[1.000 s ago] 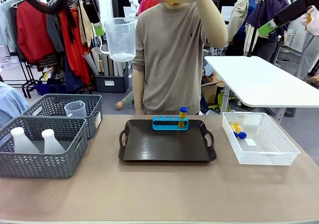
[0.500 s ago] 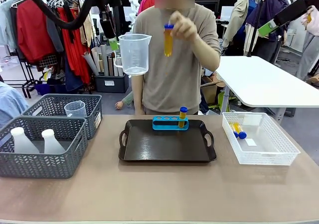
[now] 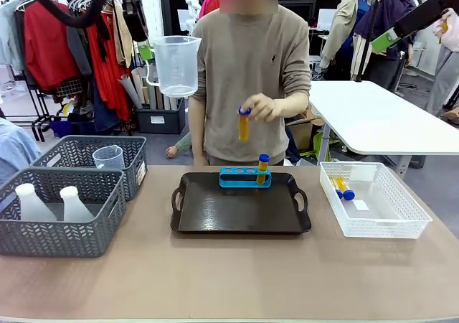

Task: Prepare the laboratory tools.
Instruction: Pick up one Large Measuring Cup and place it on the Handle tray.

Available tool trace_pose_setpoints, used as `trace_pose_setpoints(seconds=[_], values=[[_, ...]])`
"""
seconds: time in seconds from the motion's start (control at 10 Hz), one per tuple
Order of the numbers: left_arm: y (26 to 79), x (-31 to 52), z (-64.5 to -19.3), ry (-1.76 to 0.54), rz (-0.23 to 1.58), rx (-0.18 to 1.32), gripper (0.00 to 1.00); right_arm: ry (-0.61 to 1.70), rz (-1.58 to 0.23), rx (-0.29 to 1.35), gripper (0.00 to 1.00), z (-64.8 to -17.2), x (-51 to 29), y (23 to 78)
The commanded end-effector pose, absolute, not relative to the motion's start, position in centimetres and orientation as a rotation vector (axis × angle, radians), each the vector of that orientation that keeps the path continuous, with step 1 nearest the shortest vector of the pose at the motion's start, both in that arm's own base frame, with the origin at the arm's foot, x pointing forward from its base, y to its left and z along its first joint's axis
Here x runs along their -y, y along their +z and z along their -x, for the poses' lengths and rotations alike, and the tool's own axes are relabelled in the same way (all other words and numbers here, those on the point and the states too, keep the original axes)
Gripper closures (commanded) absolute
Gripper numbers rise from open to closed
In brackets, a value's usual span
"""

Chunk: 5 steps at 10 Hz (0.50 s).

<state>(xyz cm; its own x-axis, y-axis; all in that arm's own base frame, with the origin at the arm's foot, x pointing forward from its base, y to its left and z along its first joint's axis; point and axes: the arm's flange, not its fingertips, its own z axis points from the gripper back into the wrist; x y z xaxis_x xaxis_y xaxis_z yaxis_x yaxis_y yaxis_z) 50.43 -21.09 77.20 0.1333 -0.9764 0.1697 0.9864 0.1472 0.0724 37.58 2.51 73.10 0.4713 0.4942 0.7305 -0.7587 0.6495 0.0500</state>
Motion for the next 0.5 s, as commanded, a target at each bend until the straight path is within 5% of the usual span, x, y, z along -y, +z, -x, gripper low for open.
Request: trace_pose_setpoints(seconds=[0.0, 0.4], values=[[76.92, 20.36, -49.85, -1.389, 0.065, 0.205, 1.00, 0.799, -0.400, 0.746, 0.00, -37.49, -2.52, 73.18], [77.43, 20.55, -50.33, -1.413, 0.058, 0.196, 1.00, 0.799, -0.400, 0.746, 0.00, -37.49, -2.52, 73.18]])
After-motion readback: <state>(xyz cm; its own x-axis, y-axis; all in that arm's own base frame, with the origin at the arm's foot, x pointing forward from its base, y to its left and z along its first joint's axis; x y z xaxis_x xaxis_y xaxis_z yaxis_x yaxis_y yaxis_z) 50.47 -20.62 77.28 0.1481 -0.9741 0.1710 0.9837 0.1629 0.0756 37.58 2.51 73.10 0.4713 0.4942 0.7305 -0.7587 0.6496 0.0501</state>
